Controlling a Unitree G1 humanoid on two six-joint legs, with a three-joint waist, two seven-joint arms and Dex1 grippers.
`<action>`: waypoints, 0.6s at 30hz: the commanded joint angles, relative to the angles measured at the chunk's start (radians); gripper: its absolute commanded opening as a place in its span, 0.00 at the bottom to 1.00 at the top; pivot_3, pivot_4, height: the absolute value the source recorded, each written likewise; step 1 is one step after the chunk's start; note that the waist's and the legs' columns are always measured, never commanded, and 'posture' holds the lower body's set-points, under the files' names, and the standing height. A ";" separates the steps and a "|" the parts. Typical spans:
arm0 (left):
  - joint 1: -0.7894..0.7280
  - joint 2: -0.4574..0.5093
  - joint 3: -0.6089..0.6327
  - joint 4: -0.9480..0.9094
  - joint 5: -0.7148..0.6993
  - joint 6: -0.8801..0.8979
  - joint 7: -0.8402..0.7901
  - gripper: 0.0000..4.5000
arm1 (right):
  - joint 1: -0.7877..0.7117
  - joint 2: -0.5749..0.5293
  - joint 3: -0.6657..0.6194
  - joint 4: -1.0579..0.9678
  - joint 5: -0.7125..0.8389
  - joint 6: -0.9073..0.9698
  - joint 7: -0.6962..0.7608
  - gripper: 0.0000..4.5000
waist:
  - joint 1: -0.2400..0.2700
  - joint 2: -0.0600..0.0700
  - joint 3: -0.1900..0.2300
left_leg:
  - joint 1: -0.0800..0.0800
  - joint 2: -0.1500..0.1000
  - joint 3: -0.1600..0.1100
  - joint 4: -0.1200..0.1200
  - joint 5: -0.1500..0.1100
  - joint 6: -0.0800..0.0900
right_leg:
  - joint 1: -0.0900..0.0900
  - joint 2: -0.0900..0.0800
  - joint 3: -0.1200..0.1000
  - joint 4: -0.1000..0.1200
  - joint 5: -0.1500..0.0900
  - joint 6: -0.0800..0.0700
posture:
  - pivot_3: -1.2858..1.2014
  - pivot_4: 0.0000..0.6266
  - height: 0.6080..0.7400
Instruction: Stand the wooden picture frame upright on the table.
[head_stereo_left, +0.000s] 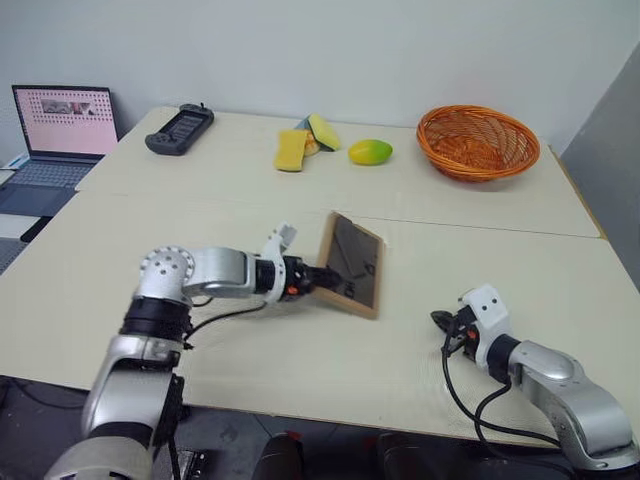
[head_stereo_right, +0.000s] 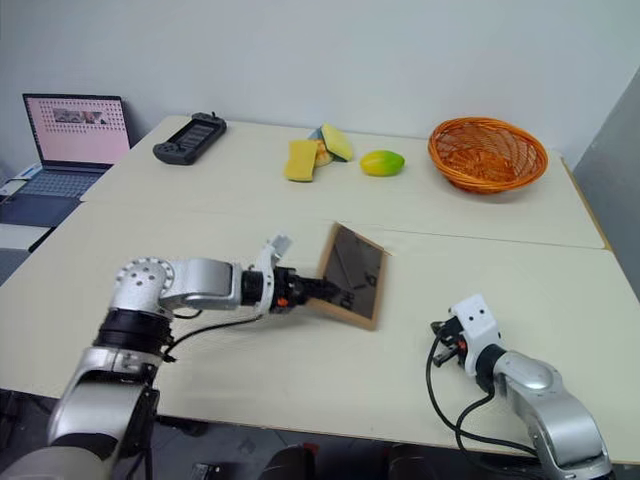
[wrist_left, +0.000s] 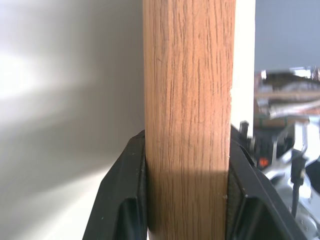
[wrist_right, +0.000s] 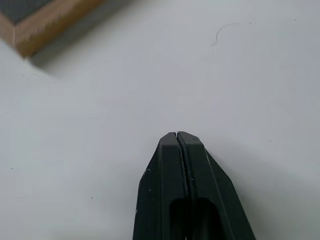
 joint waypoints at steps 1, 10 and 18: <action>-0.097 0.003 0.034 -0.012 0.197 -0.096 -0.231 0.29 | -0.015 -0.012 -0.014 0.012 -0.011 -0.041 0.014 0.00 | 0.002 0.000 0.000 | 0.000 0.000 0.000 -0.001 0.000 0.000 | 0.000 0.000 0.000 -0.001 0.000 0.000 | 0.52 0.24 1.00; -0.156 -0.025 -0.024 -0.168 0.612 -0.398 -0.669 0.29 | -0.058 -0.021 -0.053 0.056 0.058 -0.065 0.083 0.00 | 0.003 0.000 0.001 | 0.000 0.001 0.000 -0.010 0.004 -0.006 | -0.001 0.000 0.000 -0.007 0.000 -0.001 | 0.52 0.24 1.00; -0.092 0.013 -0.120 -0.360 0.884 -0.618 -0.961 0.29 | -0.178 -0.084 -0.225 0.018 0.357 0.030 0.259 0.00 | 0.003 0.001 0.003 | 0.000 0.001 0.001 -0.010 0.003 -0.005 | 0.001 -0.001 0.000 -0.008 0.000 -0.001 | 0.52 0.24 1.00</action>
